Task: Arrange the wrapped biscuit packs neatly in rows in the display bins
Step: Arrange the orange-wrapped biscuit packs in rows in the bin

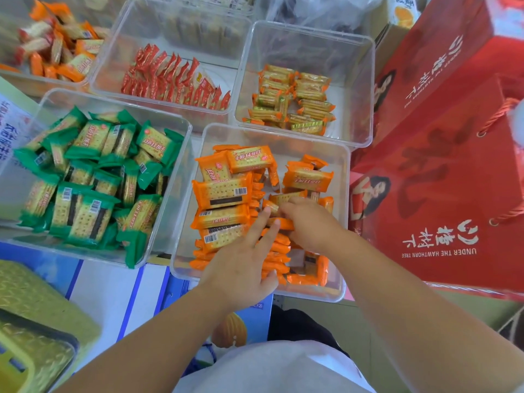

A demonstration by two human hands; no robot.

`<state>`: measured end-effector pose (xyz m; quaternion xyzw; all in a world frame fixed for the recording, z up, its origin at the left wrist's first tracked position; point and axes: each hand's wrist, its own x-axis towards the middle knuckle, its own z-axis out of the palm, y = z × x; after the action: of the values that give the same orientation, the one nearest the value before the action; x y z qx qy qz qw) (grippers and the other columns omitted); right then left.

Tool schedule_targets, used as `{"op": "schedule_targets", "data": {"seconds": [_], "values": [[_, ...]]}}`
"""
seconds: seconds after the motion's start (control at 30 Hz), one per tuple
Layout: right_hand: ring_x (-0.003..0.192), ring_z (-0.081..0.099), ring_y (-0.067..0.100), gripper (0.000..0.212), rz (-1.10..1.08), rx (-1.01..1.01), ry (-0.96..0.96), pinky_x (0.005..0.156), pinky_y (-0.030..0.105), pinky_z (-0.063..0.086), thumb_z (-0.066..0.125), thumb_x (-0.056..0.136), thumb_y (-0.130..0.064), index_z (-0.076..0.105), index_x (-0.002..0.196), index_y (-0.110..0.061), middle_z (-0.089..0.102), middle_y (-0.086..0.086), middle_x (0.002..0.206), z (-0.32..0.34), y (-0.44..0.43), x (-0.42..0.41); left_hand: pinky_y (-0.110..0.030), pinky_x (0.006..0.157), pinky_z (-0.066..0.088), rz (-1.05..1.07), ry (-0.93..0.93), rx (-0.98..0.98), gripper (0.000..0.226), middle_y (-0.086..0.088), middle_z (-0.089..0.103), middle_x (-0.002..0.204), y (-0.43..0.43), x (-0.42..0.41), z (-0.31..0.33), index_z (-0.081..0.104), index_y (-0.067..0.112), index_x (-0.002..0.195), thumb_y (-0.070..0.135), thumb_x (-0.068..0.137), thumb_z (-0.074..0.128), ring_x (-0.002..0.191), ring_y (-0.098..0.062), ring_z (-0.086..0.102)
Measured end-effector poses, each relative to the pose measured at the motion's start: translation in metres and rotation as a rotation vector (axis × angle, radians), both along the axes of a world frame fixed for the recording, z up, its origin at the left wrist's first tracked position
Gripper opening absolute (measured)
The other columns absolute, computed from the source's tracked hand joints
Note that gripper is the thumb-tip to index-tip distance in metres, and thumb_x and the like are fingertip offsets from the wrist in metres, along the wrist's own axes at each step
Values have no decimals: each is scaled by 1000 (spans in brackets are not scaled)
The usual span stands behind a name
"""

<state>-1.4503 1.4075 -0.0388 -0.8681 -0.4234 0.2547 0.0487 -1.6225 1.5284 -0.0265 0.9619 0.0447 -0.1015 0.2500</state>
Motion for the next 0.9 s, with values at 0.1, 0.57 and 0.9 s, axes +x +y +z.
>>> {"op": "schedule_targets", "data": {"seconds": [0.1, 0.57, 0.9], "values": [[94, 59, 29, 35, 80, -49, 23, 62, 36, 43, 71, 80, -7, 61, 112, -17, 48, 3, 114, 9, 1, -2, -30, 77, 52, -53, 23, 16, 85, 19, -31, 160, 0, 3, 1, -4, 32, 159, 57, 89, 37, 107, -14, 52], [110, 55, 30, 21, -24, 7, 188, 87, 42, 50, 54, 84, 0, 68, 92, -12, 58, 10, 111, 14, 5, 2, -36, 89, 52, -41, 132, 152, 90, 4, -8, 168, -2, 8, -10, -3, 24, 159, 69, 87, 24, 124, -21, 46], [95, 65, 26, 42, -217, 192, 53, 77, 38, 53, 79, 80, -20, 59, 117, -22, 70, 4, 106, 29, 1, 23, -37, 94, 50, -16, 101, 95, 90, 9, -9, 168, -1, 6, -14, -4, 29, 158, 69, 84, 27, 127, -20, 44]]}}
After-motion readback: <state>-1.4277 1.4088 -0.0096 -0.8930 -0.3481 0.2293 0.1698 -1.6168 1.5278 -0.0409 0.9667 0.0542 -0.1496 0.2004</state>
